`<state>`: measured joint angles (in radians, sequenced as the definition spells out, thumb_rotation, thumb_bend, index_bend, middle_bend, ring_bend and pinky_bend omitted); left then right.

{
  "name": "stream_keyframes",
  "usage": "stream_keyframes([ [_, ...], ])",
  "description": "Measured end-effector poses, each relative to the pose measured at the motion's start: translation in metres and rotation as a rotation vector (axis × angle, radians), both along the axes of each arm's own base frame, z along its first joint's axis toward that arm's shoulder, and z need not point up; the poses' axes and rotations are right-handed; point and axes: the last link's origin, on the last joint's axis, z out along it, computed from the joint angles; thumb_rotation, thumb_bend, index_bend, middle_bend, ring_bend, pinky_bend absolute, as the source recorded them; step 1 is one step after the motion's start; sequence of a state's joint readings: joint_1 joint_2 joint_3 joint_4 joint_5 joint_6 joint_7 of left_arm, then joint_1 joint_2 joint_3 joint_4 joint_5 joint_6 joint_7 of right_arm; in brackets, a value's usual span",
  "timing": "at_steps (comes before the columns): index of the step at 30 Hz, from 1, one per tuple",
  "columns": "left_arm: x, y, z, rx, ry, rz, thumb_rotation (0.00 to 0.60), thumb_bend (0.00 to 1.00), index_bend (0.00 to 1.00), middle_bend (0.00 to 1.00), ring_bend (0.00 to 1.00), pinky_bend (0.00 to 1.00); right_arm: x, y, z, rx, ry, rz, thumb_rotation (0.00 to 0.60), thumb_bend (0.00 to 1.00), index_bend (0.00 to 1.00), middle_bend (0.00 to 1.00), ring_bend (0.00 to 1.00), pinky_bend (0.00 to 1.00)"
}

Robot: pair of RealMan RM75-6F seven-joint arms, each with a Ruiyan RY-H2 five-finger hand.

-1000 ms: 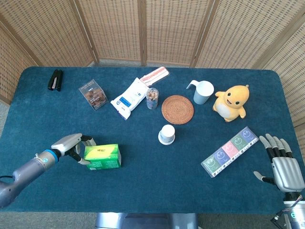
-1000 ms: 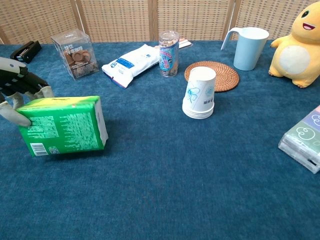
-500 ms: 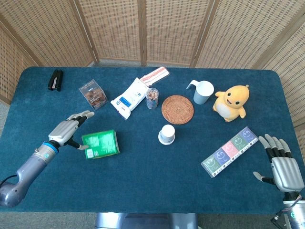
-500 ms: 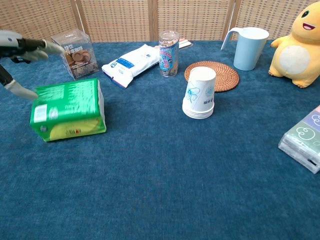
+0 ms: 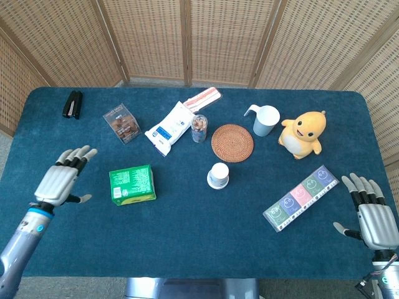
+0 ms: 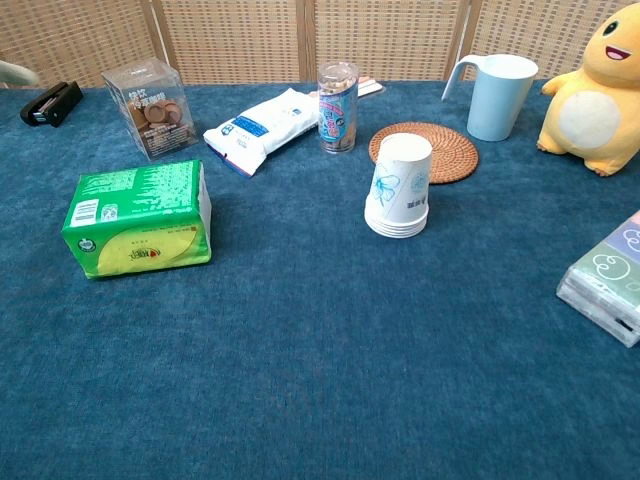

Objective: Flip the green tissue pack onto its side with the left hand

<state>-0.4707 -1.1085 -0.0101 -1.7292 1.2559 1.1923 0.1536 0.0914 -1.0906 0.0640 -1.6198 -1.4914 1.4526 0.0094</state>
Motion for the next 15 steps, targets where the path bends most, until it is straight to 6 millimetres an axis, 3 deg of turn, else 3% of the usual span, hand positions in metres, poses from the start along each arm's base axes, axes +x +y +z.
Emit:
stream_keyframes([
  [8, -0.033, -0.051, 0.028, 0.127, 0.003, 0.031, 0.6, 0.06, 0.04, 0.0, 0.0, 0.0, 0.0, 0.0, 0.003, -0.029, -0.001, -0.003, 0.6, 0.0, 0.0, 0.0, 0.0, 0.0],
  [15, -0.058, -0.066, 0.045, 0.184, -0.024, 0.063, 0.6, 0.06, 0.04, 0.0, 0.0, 0.0, 0.0, 0.002, 0.004, -0.051, 0.008, -0.004, 0.6, 0.0, 0.0, 0.0, 0.0, 0.0],
])
